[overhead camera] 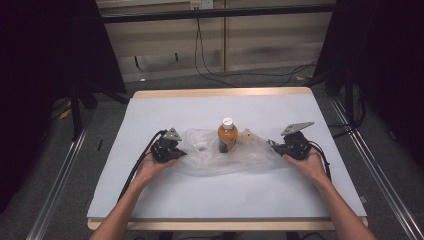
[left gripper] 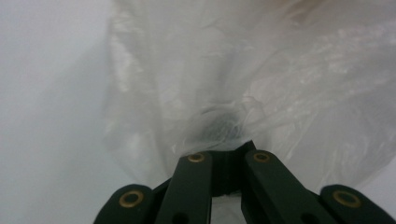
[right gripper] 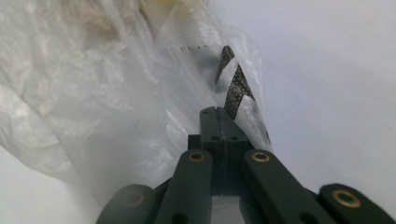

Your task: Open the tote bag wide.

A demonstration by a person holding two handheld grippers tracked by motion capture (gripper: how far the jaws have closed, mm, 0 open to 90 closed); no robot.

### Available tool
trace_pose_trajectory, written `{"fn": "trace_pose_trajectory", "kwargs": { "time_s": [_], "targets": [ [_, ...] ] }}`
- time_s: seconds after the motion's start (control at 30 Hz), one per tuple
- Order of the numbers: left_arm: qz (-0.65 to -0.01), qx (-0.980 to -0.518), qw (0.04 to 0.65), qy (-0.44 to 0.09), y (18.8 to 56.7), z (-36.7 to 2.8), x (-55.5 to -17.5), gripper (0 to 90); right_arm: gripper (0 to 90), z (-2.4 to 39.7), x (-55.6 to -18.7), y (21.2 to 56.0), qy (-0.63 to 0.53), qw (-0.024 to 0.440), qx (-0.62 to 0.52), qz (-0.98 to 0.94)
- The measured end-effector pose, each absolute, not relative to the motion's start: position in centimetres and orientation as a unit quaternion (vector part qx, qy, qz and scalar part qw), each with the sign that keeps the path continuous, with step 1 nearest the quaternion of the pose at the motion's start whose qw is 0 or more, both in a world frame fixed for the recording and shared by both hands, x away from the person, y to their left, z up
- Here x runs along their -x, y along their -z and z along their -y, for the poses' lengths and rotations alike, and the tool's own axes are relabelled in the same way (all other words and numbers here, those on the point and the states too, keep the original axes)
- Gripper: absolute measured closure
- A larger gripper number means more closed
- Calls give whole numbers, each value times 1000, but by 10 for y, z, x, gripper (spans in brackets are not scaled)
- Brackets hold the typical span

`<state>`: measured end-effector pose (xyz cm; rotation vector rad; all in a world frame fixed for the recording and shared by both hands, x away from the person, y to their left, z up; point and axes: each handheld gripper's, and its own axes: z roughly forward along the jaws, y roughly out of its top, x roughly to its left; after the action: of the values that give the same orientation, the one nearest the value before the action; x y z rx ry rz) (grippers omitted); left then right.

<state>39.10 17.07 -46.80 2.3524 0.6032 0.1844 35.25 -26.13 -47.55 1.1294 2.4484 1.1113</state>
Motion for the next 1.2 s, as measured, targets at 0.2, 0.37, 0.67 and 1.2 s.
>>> {"fn": "trace_pose_trajectory", "kwargs": {
  "time_s": [0.2,0.37,0.67,1.2],
  "targets": [
    [-224,-897,373,-77,452,-172,-378,900,900,264,-348,456,-425,115,-380,-813],
    [-211,-888,401,-77,433,-176,-364,900,900,264,-347,440,-456,111,-374,-800],
    [-155,-886,432,-65,395,-158,-336,900,900,246,-363,410,-471,109,-352,-802],
    [-169,-936,307,-39,417,-66,-392,900,900,183,-414,420,-380,11,-299,-875]
  ]
}}
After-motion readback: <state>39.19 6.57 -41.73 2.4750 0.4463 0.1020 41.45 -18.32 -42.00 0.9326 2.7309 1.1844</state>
